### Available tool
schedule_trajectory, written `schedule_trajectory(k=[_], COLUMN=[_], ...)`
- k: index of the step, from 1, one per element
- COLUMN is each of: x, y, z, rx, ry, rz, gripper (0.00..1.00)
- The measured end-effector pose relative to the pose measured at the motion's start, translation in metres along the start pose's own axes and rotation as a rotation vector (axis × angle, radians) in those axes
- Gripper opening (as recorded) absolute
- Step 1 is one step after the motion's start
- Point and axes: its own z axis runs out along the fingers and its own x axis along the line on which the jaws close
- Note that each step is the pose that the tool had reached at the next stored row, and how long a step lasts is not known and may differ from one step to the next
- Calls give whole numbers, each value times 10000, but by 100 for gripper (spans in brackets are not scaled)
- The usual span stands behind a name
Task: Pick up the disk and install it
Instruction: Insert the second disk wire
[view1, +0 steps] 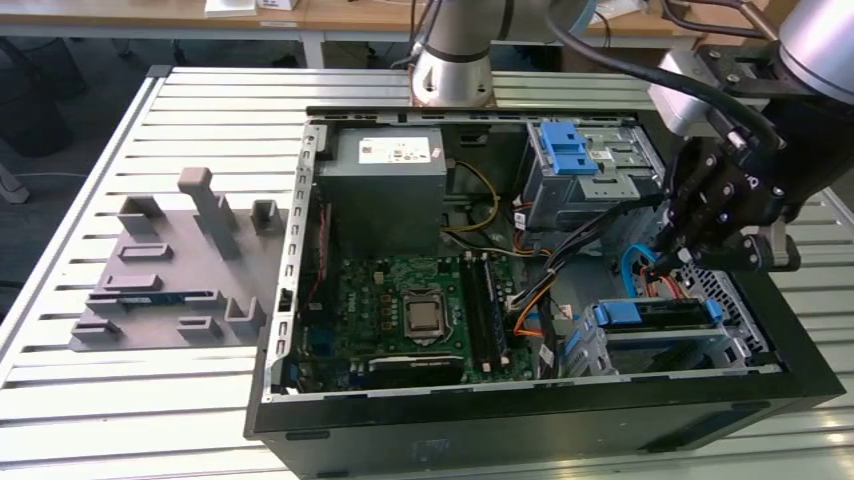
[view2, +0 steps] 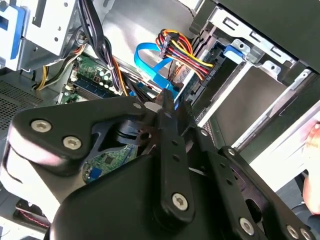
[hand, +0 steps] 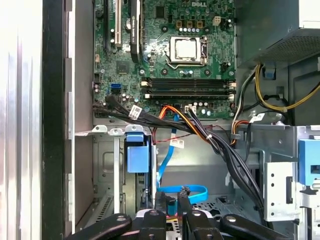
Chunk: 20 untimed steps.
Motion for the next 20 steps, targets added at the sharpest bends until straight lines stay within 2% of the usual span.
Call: schedule_trajectory(k=[1, 6, 7, 8, 9, 10, 20], x=[0, 3, 11, 11, 11, 11, 11], y=[2, 8, 14, 14, 14, 14, 14], z=[6, 36, 155, 156, 157, 157, 156], rx=[-1, -3, -7, -8, -7, -7, -7], ry=[1, 7, 72, 84, 103, 114, 130], rz=[-7, -37, -114, -115, -115, -115, -114], gripper=[24, 25, 31, 24, 24, 17, 17])
